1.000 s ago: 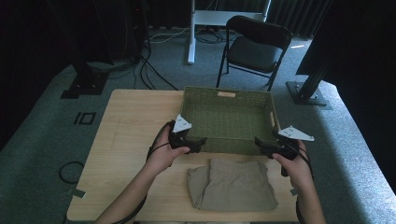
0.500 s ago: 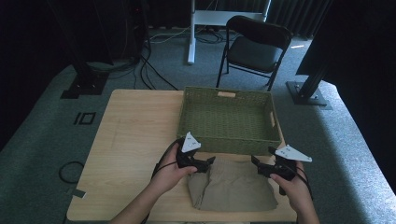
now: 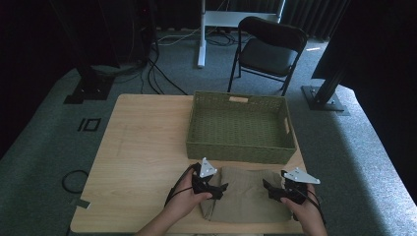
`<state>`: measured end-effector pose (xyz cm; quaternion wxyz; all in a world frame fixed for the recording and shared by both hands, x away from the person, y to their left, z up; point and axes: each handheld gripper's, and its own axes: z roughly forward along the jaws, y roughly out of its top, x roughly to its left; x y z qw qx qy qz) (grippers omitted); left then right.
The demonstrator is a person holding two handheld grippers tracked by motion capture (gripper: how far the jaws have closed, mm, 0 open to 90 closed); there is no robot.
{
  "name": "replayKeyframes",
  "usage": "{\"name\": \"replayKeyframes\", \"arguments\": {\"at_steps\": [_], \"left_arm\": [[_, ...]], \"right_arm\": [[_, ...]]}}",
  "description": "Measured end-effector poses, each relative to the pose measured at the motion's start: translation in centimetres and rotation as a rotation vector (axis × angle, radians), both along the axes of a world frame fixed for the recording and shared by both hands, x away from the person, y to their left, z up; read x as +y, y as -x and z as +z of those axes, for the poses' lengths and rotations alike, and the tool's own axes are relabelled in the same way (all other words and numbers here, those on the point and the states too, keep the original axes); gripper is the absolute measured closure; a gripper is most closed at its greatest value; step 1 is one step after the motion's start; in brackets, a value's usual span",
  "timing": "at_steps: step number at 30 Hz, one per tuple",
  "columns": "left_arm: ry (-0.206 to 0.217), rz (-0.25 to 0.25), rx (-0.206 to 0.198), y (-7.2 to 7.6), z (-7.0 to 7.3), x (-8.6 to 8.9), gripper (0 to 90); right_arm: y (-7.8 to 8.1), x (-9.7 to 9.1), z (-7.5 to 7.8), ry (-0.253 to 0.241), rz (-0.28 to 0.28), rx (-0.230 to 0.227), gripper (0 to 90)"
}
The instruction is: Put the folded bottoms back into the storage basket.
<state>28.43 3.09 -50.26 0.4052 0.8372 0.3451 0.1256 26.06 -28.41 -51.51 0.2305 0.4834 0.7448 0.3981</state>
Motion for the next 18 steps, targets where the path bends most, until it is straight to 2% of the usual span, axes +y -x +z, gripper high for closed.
{"name": "replayKeyframes", "arguments": {"at_steps": [1, 3, 8, 13, 18], "left_arm": [[-0.014, -0.005, 0.004, 0.1, -0.3, 0.0, 18.0], [-0.015, 0.002, 0.022, 0.2, -0.8, 0.0, 18.1], [-0.046, 0.014, 0.036, 0.7, -2.2, 0.0, 18.0], [-0.050, 0.038, 0.050, 0.7, -3.3, -0.1, 18.0], [-0.078, 0.021, 0.058, 0.4, -4.2, -0.3, 17.9]], "right_arm": [[0.1, -0.1, -0.3, 0.005, -0.001, 0.005, 17.2], [0.1, -0.2, -0.8, 0.010, -0.007, 0.017, 17.2], [0.3, -0.5, -1.7, 0.025, -0.027, 0.040, 17.2], [0.4, -0.6, -2.5, 0.031, -0.031, 0.066, 17.2], [0.1, -0.8, -3.4, 0.030, -0.047, 0.097, 15.7]]}}
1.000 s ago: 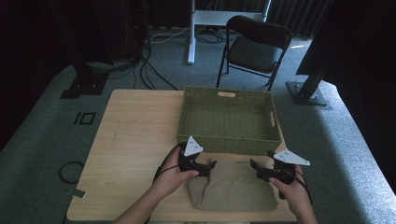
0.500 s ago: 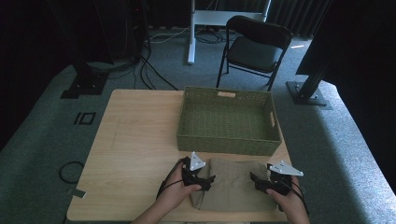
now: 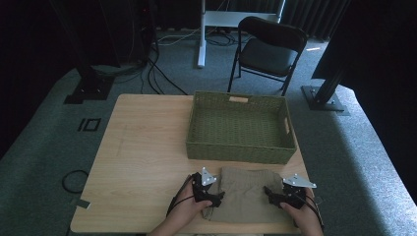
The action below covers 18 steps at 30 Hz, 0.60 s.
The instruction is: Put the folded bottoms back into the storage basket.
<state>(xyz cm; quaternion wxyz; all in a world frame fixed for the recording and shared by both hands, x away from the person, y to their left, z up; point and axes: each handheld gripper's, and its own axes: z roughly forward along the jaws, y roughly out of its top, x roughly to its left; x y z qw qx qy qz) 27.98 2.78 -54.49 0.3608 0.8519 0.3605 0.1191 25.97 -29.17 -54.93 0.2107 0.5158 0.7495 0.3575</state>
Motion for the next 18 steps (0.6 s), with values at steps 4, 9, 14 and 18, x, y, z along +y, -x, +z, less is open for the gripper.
{"name": "replayKeyframes", "arguments": {"at_steps": [4, 9, 14, 18], "left_arm": [[-0.003, -0.003, -0.011, -0.03, -0.35, -0.23, 15.7], [0.013, -0.002, -0.031, 0.06, -0.80, -0.29, 15.0], [-0.001, -0.002, -0.046, 0.18, -0.88, -0.53, 15.0], [-0.009, -0.009, -0.052, 0.19, -0.90, -0.84, 15.0]], "right_arm": [[-0.16, 0.05, -0.66, -0.010, 0.007, 0.015, 14.7], [-0.25, 0.14, -0.84, -0.006, 0.013, 0.020, 14.1], [-0.21, 0.38, -0.86, -0.008, 0.001, 0.019, 14.0], [-0.05, 0.68, -0.86, 0.000, 0.002, 0.018, 14.1]]}}
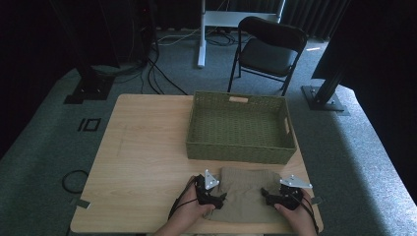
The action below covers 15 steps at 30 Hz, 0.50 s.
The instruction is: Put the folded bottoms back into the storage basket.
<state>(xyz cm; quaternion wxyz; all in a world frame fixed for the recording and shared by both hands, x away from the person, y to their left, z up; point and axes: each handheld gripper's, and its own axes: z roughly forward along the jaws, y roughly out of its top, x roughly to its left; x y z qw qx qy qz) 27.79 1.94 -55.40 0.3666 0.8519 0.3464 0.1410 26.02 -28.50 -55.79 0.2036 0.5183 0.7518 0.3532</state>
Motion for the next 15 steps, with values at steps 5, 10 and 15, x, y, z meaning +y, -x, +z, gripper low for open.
{"name": "replayKeyframes", "arguments": {"at_steps": [5, 10, 15], "left_arm": [[-0.006, -0.027, 0.000, -0.2, 0.0, -0.5, 15.0], [-0.002, -0.053, 0.000, -0.5, 0.0, -1.5, 15.9], [0.021, -0.081, -0.010, -1.2, 0.1, -2.0, 32.3]], "right_arm": [[0.0, 0.3, 0.0, 0.008, 0.008, -0.005, 17.9], [0.2, 0.7, 0.1, -0.016, 0.076, -0.028, 41.3], [0.2, 0.7, 0.2, -0.033, 0.109, -0.027, 55.5]]}}
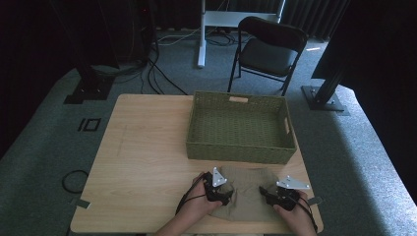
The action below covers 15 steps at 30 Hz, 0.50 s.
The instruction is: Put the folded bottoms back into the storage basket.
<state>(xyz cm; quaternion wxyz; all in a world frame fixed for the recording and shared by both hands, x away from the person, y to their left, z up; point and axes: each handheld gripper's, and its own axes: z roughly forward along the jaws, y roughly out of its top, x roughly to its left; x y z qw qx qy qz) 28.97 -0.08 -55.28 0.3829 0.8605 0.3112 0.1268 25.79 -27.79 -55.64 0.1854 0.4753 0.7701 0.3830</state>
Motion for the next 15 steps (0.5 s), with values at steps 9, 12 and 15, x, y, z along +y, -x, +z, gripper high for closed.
{"name": "replayKeyframes", "arguments": {"at_steps": [9, 12, 15], "left_arm": [[0.015, -0.049, -0.011, -0.6, 0.1, -0.1, 67.2], [0.023, -0.047, 0.007, -0.7, 0.3, 0.0, 71.0], [0.033, -0.045, 0.028, -0.7, 0.5, 0.1, 71.5]], "right_arm": [[-0.1, 0.3, 0.7, 0.000, 0.003, 0.057, 75.2], [-0.2, 0.3, 0.8, -0.006, -0.001, 0.070, 75.7], [-0.3, 0.2, 1.1, -0.009, 0.004, 0.085, 77.0]]}}
